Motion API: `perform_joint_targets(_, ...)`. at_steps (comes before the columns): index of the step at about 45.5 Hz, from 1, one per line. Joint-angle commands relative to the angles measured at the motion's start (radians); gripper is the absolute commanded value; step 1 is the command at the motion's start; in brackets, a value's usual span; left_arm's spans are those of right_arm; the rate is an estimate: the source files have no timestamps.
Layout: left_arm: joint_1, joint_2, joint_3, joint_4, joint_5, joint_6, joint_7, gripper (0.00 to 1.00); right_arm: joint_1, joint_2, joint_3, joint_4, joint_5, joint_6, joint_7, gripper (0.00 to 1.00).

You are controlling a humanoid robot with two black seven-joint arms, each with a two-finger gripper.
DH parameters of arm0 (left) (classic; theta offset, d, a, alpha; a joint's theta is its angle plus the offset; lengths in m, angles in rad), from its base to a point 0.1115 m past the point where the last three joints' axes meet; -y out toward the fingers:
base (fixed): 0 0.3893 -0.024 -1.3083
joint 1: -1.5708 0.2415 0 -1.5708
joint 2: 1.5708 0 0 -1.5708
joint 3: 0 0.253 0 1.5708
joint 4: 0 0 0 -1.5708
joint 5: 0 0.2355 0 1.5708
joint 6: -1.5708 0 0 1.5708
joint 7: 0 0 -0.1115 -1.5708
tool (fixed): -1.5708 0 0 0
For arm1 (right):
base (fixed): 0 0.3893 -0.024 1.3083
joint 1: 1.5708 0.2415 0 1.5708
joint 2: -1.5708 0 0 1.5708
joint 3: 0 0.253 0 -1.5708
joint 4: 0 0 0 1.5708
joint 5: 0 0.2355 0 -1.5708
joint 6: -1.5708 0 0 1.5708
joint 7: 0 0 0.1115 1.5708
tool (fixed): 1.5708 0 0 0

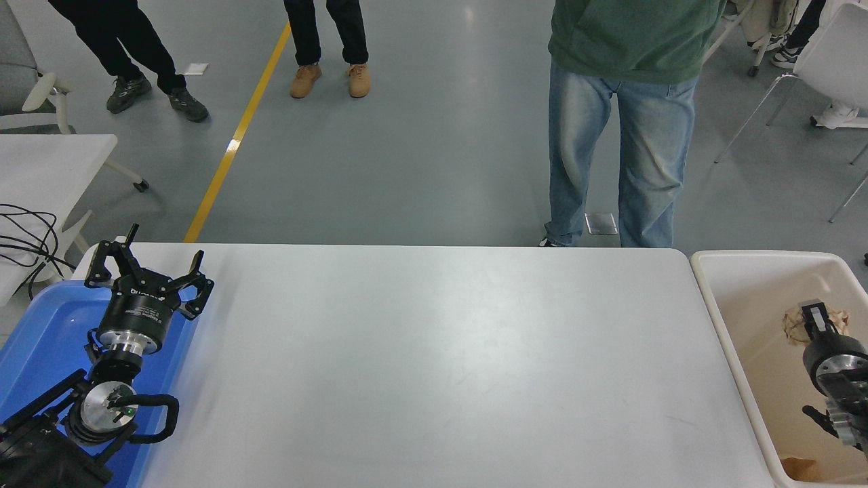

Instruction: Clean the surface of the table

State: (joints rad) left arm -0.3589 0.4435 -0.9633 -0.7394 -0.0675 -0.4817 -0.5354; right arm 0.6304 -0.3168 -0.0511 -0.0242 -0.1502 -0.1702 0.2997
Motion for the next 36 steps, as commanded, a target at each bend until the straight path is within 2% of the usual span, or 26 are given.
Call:
perform_joint_targets(1,0.0,0.0,0.0,0.0,0.0,0.0,0.0,0.99,-0.024,-0.001,-0.001,-0.011,-0.034,-0.014,-0.001,0.0)
perform_joint_targets(5,0.0,0.0,0.0,0.0,0.0,0.0,0.0,0.99,-0.024,-0.001,-0.001,-0.026,-0.037,-0.035,-0.001,0.0)
perform_joint_targets(6,0.0,0.0,0.0,0.0,0.0,0.0,0.0,0.99,-0.024,-0.001,-0.001,-0.031,-0.037,-0.045,-0.001,0.09)
perform_joint_targets(8,0.0,0.001,0.0,0.0,0.0,0.0,0.0,0.99,-0.024,0.002,-0.004,-0.04,-0.037,-0.075,0.002,0.5)
perform_joint_targets(9,0.0,0.0,0.0,0.0,0.0,0.0,0.0,0.99,-0.024,0.004,-0.004,-0.045,-0.037,-0.094,0.004,0.62)
perform_joint_targets(11,0.0,0.0,0.0,0.0,0.0,0.0,0.0,0.99,-0.023,0.004,-0.004,-0.045,-0.037,-0.117,0.004,0.71)
perform_joint_targets(12,0.0,0.0,0.0,0.0,0.0,0.0,0.0,0.99,-0.023,0.004,-0.004,-0.043,-0.037,-0.126,0.004,0.8)
perform_joint_targets(13,0.0,0.0,0.0,0.0,0.0,0.0,0.0,0.99,-0.023,0.004,-0.003,-0.043,-0.037,-0.129,0.004,0.94)
perform_joint_targets(14,0.0,0.0,0.0,0.0,0.0,0.0,0.0,0.99,-0.023,0.004,-0.003,-0.043,-0.037,-0.129,0.002,1.0)
perform_joint_targets(36,0.0,0.0,0.0,0.0,0.0,0.0,0.0,0.99,-0.026,-0.008,0.002,-0.046,-0.034,-0.132,0.002,1.0)
